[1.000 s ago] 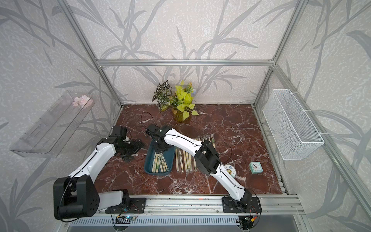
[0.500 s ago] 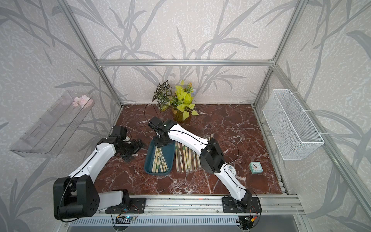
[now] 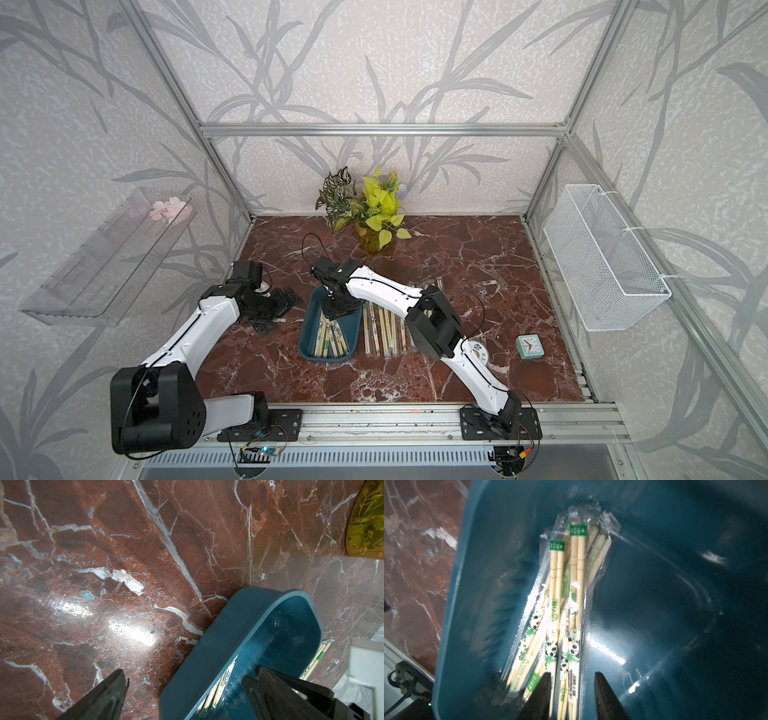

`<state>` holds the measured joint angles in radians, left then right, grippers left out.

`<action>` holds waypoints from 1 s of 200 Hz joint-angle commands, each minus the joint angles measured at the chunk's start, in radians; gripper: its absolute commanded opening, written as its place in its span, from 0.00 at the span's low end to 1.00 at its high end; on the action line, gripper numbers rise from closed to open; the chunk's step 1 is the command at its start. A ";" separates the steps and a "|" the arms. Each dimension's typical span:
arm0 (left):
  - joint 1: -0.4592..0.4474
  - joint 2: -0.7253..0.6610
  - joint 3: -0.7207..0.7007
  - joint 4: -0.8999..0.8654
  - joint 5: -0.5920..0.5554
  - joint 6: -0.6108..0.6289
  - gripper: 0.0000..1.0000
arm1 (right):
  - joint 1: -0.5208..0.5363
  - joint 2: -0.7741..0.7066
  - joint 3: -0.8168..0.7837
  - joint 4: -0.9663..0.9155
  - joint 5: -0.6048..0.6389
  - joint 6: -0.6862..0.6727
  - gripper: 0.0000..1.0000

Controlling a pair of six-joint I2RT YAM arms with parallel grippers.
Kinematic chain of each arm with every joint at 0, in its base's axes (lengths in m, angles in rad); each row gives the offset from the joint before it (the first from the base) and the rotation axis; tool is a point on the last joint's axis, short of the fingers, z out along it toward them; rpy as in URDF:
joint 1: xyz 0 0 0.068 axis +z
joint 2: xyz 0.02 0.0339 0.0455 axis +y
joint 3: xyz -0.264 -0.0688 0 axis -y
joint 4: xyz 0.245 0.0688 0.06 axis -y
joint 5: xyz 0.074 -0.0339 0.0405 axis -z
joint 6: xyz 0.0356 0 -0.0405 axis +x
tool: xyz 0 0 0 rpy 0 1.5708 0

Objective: Take the paired disposable chopsticks out of the storage box
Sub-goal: Pick up the paired disposable chopsticks from the storage box.

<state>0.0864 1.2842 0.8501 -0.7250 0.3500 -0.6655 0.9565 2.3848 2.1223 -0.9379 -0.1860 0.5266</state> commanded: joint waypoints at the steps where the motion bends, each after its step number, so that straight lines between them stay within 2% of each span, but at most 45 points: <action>1: 0.007 -0.025 0.027 -0.009 0.005 0.010 1.00 | 0.004 0.026 -0.016 0.035 -0.026 -0.004 0.37; 66: 0.006 -0.040 0.017 -0.014 0.003 0.009 1.00 | 0.001 0.069 -0.010 0.031 -0.012 -0.005 0.33; 127: 0.006 -0.049 0.007 -0.016 0.002 0.011 1.00 | -0.004 0.075 -0.008 0.033 -0.025 0.001 0.16; 200: 0.006 -0.048 0.009 -0.012 0.006 0.015 1.00 | -0.007 -0.014 -0.038 0.042 -0.017 0.023 0.09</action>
<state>0.0864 1.2541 0.8501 -0.7258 0.3504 -0.6651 0.9550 2.4367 2.1071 -0.8967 -0.2142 0.5327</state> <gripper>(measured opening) 0.997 0.099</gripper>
